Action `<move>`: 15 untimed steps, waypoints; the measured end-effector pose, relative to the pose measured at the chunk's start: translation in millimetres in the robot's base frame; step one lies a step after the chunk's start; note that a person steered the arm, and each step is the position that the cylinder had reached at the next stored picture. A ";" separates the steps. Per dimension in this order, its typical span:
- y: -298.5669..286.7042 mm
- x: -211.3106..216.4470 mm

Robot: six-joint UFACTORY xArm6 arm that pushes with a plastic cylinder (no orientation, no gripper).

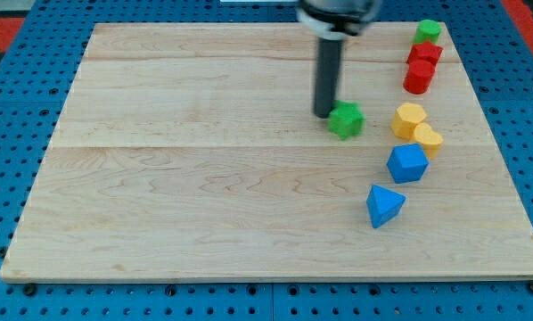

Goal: Place the red circle into green star to the top side

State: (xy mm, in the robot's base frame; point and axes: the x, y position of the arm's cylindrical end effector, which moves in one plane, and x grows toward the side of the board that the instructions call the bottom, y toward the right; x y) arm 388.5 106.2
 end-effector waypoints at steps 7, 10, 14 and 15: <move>179.5 -83.9; 9.2 -42.3; -33.2 -69.8; -74.9 -53.6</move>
State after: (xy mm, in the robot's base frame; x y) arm 334.9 31.2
